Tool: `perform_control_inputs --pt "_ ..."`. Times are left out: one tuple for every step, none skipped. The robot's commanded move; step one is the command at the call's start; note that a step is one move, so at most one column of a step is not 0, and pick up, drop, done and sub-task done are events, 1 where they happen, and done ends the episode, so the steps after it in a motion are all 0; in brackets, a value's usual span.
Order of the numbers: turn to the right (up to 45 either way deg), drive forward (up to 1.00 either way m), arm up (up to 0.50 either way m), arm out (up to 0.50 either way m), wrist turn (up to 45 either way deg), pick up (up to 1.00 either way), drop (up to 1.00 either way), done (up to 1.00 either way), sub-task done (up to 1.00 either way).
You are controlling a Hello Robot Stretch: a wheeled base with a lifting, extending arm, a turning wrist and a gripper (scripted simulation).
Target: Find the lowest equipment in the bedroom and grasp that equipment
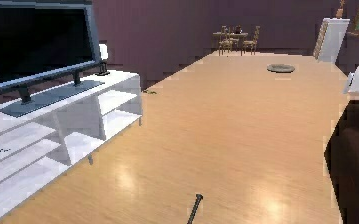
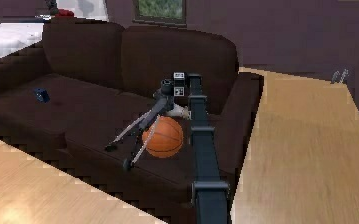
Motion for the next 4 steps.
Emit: perform_control_inputs --pt "0.0 0.0 0.0 0.0 45.0 0.0 0.0 0.0 0.0" --pt "0.0 0.0 0.0 0.0 45.0 0.0 0.0 0.0 0.0" --pt "0.0 0.0 0.0 0.0 27.0 0.0 0.0 0.0 0.0" --pt "0.0 0.0 -0.3 0.0 0.0 0.0 0.0 0.0 0.0"
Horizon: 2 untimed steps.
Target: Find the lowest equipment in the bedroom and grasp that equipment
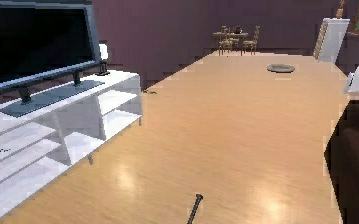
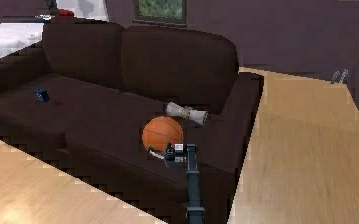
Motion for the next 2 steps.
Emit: perform_control_inputs --pt "0.0 0.0 0.0 0.0 0.0 1.0 0.0 0.0 0.0" --pt "0.0 0.0 0.1 0.0 0.0 0.0 0.0 0.0 0.0"
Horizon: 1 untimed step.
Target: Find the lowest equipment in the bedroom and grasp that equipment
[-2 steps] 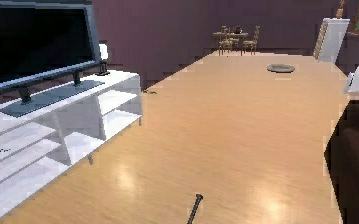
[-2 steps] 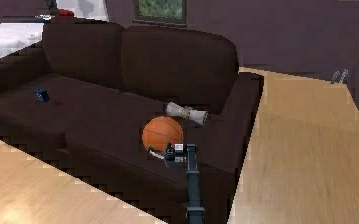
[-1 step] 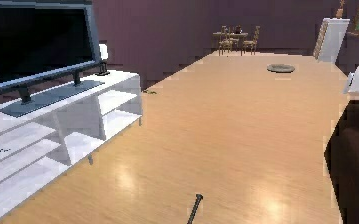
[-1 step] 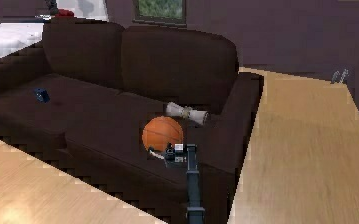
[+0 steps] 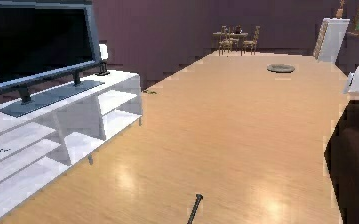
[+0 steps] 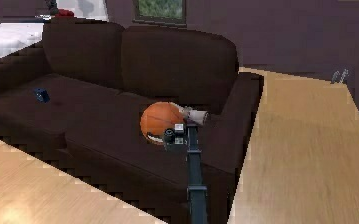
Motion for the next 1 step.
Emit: perform_control_inputs --pt "0.0 0.0 0.0 0.0 0.0 0.0 0.0 1.0 0.0"
